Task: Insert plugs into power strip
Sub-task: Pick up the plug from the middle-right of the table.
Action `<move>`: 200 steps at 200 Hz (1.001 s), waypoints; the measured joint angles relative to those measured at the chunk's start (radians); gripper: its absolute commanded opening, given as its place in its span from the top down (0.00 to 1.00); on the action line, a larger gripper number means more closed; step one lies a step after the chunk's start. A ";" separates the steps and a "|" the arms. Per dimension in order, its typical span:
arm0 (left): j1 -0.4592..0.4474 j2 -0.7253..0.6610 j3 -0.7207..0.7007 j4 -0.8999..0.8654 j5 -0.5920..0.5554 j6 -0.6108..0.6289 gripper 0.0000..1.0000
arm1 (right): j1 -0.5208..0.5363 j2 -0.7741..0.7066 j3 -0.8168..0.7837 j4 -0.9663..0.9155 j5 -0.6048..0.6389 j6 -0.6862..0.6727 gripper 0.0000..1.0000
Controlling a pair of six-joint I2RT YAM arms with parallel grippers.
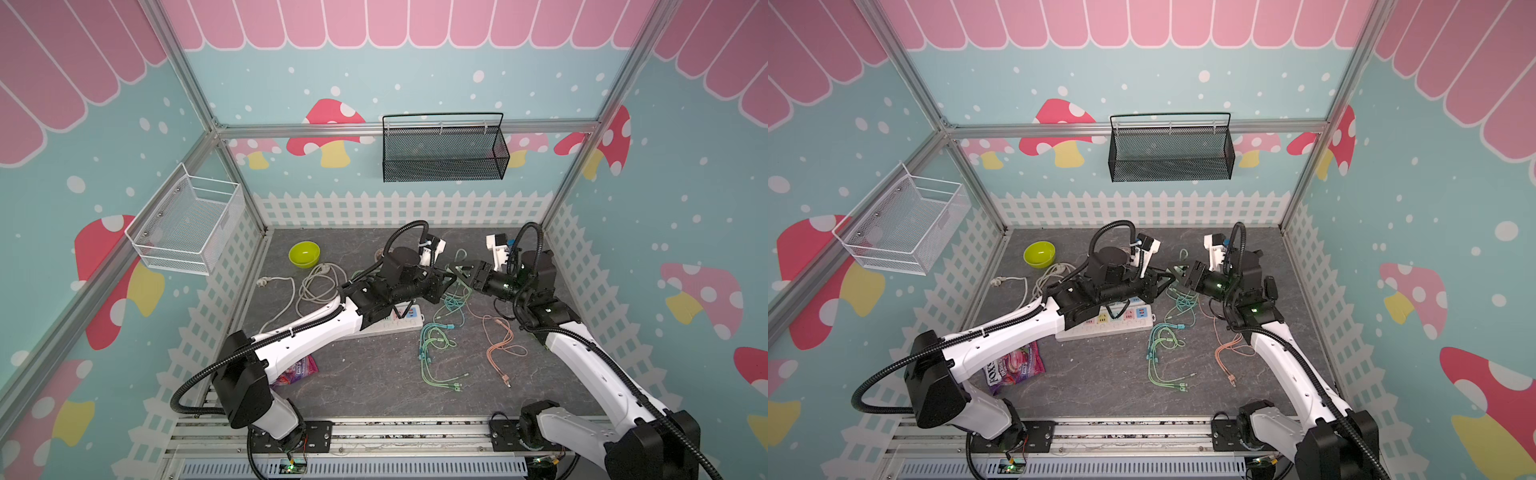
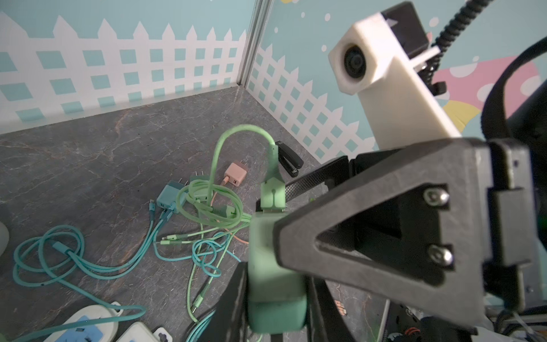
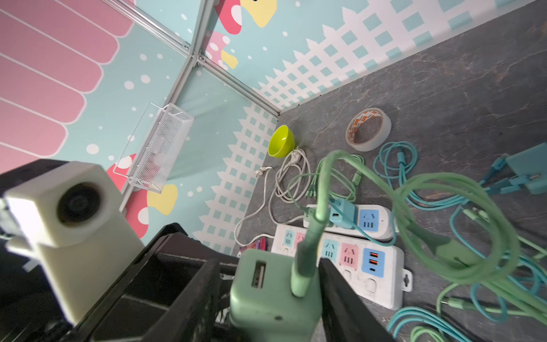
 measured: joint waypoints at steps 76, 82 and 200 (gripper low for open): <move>0.127 -0.115 -0.064 0.034 0.229 -0.119 1.00 | -0.043 -0.019 0.071 -0.026 -0.196 -0.215 0.23; 0.138 -0.126 -0.076 0.051 0.258 -0.135 1.00 | -0.049 -0.019 0.072 -0.024 -0.216 -0.226 0.24; 0.203 -0.160 -0.193 0.488 0.651 -0.439 1.00 | -0.061 -0.019 -0.010 0.363 -0.519 -0.095 0.41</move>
